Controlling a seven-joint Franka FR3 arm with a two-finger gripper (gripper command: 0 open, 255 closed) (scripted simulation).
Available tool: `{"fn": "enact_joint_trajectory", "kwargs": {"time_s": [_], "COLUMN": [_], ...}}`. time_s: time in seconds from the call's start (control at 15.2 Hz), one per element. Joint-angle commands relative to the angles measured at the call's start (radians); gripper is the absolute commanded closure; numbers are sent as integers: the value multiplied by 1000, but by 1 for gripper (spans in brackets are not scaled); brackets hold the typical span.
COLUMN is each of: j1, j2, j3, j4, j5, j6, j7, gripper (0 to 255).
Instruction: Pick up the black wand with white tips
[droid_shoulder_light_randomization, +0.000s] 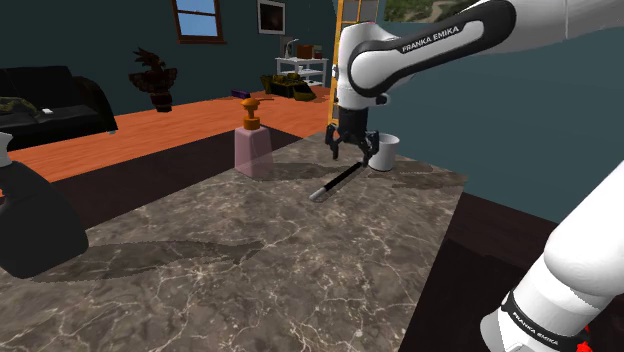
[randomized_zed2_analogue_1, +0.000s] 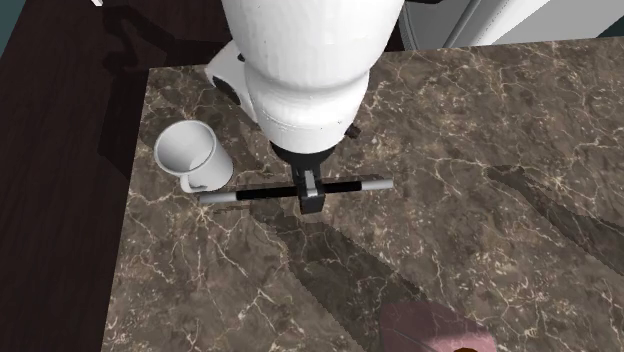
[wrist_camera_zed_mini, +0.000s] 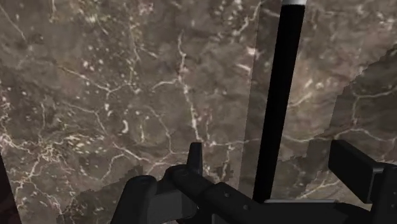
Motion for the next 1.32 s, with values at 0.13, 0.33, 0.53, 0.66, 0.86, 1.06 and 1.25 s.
{"fn": "enact_joint_trajectory", "kwargs": {"time_s": [0.13,0.33,0.53,0.66,0.86,1.06,1.25], "j1": [-5,-4,-4,-4,-3,-3,-4], "j2": [71,86,99,100,99,100,99], "j3": [6,7,7,7,8,8,7], "j4": [32,6,-15,-15,-16,-15,-15], "j5": [-33,-39,-46,-46,-46,-46,-46], "j6": [37,76,109,110,110,110,109], "j7": [101,108,114,114,115,115,114], "gripper": [0,0,0,255,255,255,255]}}
